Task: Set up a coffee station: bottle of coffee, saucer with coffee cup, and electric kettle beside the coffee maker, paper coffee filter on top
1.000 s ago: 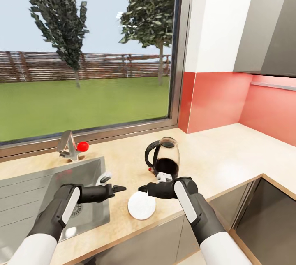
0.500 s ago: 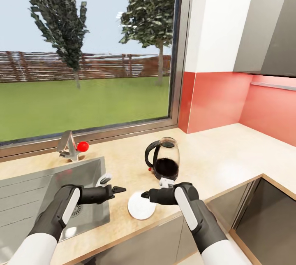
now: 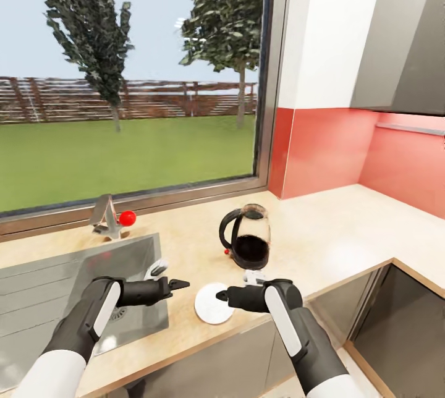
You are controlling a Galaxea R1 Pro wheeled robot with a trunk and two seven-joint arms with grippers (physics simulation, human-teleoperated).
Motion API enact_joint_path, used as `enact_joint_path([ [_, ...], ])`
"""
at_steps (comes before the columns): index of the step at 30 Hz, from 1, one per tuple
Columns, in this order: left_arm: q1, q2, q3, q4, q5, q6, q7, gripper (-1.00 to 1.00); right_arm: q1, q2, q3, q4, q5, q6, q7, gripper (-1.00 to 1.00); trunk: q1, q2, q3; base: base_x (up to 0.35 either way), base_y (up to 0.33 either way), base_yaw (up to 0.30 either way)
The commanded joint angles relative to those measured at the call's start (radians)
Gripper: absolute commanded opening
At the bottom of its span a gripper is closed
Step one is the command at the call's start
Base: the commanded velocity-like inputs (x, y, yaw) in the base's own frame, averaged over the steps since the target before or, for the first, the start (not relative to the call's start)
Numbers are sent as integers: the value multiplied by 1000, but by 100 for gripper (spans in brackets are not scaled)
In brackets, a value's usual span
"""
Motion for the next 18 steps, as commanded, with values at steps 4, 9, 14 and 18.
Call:
enact_joint_path([
  [4, 0, 0, 2, 0, -2, 4, -5, 100, 0, 0, 0, -2, -11, 3, -7, 100, 0, -1, -1, -261, 114, 0],
  [9, 0, 0, 6, 1, -2, 3, -5, 100, 0, 0, 0, -2, -61, 3, -7, 100, 0, -1, -1, -100, 50, -123],
  [14, 0, 2, 11, 1, -2, 2, -5, 100, 0, 0, 1, -1, -85, 4, -7, 100, 0, -1, -1, -17, 9, -190],
  [18, -2, 4, 14, 1, -2, 1, -5, 100, 0, 0, 2, 1, -91, 3, -7, 100, 0, -1, -1, -3, 2, -53],
])
